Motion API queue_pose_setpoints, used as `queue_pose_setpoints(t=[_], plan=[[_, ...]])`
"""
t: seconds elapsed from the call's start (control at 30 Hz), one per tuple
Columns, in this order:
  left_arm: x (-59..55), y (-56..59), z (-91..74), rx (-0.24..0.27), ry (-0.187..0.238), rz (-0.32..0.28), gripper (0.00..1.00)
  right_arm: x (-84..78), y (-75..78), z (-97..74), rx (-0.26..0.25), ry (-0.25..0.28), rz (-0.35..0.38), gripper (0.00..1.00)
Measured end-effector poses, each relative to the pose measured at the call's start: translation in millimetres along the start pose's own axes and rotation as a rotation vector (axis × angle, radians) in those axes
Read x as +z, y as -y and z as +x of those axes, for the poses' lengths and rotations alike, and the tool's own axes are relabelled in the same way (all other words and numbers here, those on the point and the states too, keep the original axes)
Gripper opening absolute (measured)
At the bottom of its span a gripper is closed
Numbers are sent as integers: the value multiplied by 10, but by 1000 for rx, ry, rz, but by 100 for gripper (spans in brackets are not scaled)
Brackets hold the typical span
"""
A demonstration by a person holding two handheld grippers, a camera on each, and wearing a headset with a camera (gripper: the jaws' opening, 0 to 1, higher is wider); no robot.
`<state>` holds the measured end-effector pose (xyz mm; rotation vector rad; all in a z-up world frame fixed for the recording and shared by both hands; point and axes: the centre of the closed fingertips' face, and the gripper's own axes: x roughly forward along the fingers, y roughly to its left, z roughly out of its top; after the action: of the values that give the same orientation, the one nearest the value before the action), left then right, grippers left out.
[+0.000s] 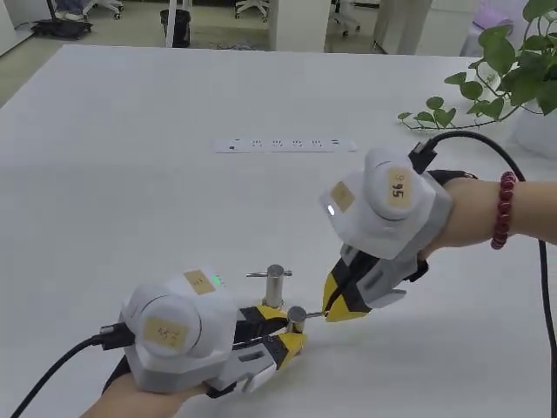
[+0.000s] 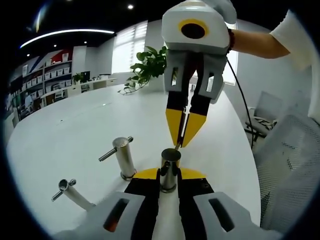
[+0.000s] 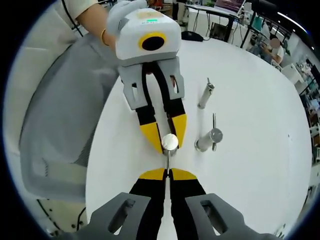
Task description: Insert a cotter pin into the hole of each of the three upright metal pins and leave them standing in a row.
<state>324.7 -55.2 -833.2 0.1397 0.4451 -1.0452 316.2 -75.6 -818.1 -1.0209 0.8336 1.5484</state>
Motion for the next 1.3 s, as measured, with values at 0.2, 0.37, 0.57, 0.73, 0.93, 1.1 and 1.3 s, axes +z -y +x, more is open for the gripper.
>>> queue_pose_setpoints(t=[0.2,0.37,0.57,0.73,0.93,1.1,1.3], plan=[[0,3,10,1,2,-2,12,12,-6,12,-6,5,4,3],[1,10,18,3,3,-7,12,52,-4,31,-11,20,12,3],[3,23,28,3,7,-13,12,101,-1,59,-17,36,39,4],[-4,25,31,4,10,-20,12,126,13,80,-23,62,84,4],[-4,26,31,3,10,-22,12,119,21,26,-33,79,96,10],[-9,24,29,5,11,-34,12,48,24,17,-39,59,91,8],[-20,19,29,2,13,-45,12,91,23,46,-40,71,83,4]])
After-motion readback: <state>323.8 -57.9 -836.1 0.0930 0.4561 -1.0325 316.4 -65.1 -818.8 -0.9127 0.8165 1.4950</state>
